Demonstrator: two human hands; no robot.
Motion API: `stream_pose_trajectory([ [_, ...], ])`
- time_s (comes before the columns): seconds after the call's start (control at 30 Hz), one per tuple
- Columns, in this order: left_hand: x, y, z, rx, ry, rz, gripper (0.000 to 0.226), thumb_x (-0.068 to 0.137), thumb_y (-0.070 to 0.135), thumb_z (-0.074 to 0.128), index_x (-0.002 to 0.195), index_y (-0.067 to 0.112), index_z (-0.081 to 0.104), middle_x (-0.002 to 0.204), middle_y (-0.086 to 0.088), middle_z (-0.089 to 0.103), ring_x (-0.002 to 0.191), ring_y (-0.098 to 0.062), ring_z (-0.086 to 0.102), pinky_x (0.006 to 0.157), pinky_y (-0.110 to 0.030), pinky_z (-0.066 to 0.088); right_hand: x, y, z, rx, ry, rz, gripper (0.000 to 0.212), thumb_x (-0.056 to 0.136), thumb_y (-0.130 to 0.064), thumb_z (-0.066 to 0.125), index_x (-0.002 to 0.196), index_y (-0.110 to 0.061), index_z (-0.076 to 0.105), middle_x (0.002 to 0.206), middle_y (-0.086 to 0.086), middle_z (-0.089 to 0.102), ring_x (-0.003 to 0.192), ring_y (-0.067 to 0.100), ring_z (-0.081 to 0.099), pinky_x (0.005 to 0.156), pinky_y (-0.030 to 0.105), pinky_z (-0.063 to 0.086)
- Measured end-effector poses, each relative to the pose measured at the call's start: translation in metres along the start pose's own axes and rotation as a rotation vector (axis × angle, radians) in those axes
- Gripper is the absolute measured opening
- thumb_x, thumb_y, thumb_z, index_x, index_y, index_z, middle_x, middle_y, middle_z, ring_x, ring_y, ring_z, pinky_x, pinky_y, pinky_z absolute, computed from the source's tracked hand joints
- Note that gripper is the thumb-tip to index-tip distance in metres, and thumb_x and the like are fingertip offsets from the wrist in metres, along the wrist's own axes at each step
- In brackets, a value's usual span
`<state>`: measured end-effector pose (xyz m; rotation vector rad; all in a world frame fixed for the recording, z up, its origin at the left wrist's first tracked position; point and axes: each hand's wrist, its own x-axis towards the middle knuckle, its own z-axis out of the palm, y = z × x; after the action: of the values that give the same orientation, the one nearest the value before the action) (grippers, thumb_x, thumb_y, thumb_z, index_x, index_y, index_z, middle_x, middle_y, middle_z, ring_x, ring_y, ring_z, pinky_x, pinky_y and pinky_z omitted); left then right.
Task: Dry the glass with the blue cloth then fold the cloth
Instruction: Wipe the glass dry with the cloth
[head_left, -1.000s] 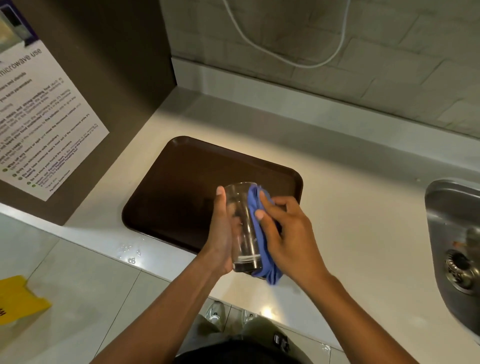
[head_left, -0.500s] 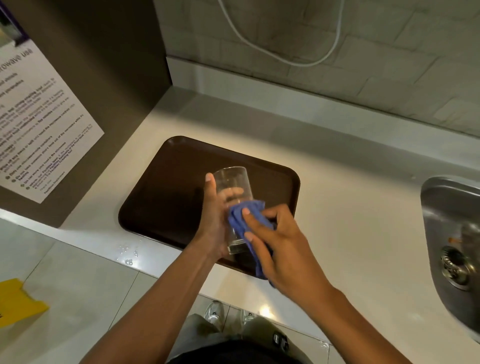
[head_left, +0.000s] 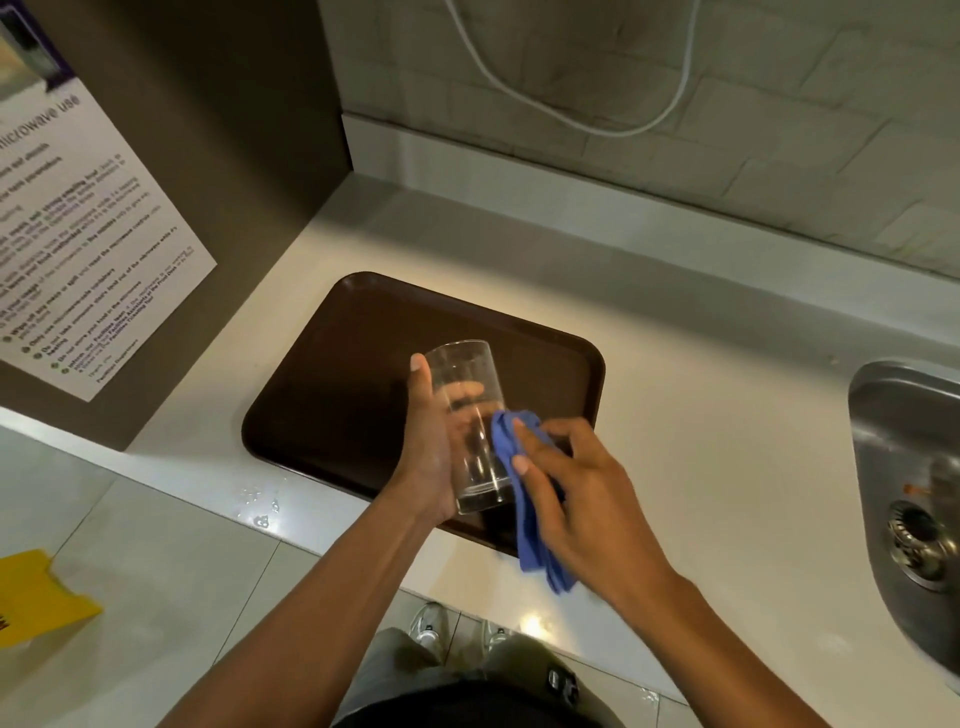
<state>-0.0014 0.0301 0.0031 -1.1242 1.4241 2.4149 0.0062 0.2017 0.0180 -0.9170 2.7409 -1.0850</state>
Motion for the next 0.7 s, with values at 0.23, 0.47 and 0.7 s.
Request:
stream_pose_trajectory([
  [0.23,0.011,0.011,-0.001,-0.038,0.018,0.024,0.088,0.092,0.078,0.015,0.121,0.01,0.062,0.106,-0.019,0.072,0.09,-0.031,0.072,0.075,-0.039,0.057,-0.019,-0.009,0.007,-0.047,-0.081,-0.136,0.04,0.1,-0.034,0.049,0.138,-0.024,0.054,0.136,0.004,0.046,0.119,0.01,0.044,0.098,0.021,0.043],
  [0.47,0.002,-0.002,0.005,-0.175,-0.077,-0.06,0.092,0.088,0.083,0.016,0.108,0.011,0.07,0.099,-0.021,0.075,0.082,-0.03,0.076,0.073,-0.04,0.056,0.012,-0.019,0.001,0.091,0.045,-0.005,0.041,0.098,-0.028,0.056,0.138,-0.021,0.054,0.129,-0.001,0.045,0.107,-0.013,0.047,0.088,0.003,0.041],
  [0.7,0.007,0.003,-0.006,-0.185,-0.061,-0.076,0.091,0.086,0.084,0.027,0.133,0.009,0.047,0.11,-0.02,0.072,0.098,-0.036,0.072,0.081,-0.046,0.055,-0.012,-0.01,0.008,0.157,0.035,-0.002,0.04,0.098,-0.037,0.052,0.137,-0.027,0.056,0.13,-0.01,0.043,0.116,0.007,0.049,0.095,0.027,0.048],
])
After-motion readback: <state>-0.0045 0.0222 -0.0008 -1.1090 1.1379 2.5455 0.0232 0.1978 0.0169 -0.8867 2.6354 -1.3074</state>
